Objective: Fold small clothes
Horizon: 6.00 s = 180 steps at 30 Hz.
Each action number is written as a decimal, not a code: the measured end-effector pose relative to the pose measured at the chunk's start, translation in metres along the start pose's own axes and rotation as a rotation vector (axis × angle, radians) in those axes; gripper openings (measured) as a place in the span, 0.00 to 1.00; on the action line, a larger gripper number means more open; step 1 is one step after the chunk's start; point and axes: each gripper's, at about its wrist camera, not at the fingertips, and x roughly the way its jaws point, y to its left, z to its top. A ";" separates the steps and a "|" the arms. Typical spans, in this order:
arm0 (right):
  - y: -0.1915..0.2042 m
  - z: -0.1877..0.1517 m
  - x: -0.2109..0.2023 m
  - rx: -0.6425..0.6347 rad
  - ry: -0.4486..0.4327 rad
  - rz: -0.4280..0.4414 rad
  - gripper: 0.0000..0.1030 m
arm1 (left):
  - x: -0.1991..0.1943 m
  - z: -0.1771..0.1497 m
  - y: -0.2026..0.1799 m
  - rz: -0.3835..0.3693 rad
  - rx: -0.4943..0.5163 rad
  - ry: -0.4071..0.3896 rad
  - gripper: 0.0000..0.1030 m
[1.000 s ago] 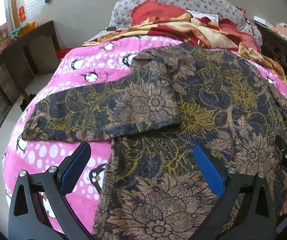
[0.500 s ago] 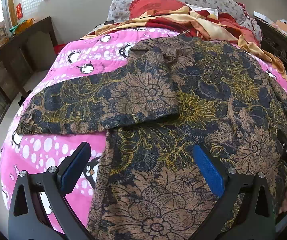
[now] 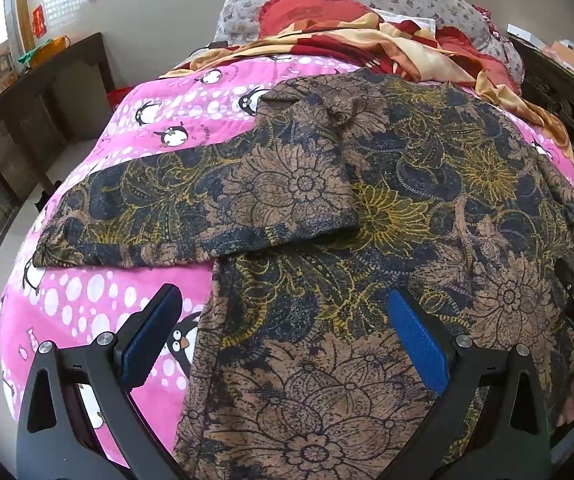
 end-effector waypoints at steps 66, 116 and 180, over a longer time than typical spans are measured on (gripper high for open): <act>0.007 -0.001 0.003 -0.040 0.012 0.052 0.98 | 0.008 -0.025 0.041 -0.131 -0.102 -0.075 1.00; 0.008 -0.001 0.004 -0.035 0.013 0.061 0.98 | -0.066 0.136 0.335 0.057 -0.595 -0.382 0.03; -0.054 0.098 0.111 0.262 0.201 0.614 0.02 | 0.071 0.009 0.033 -0.407 -0.171 -0.033 0.38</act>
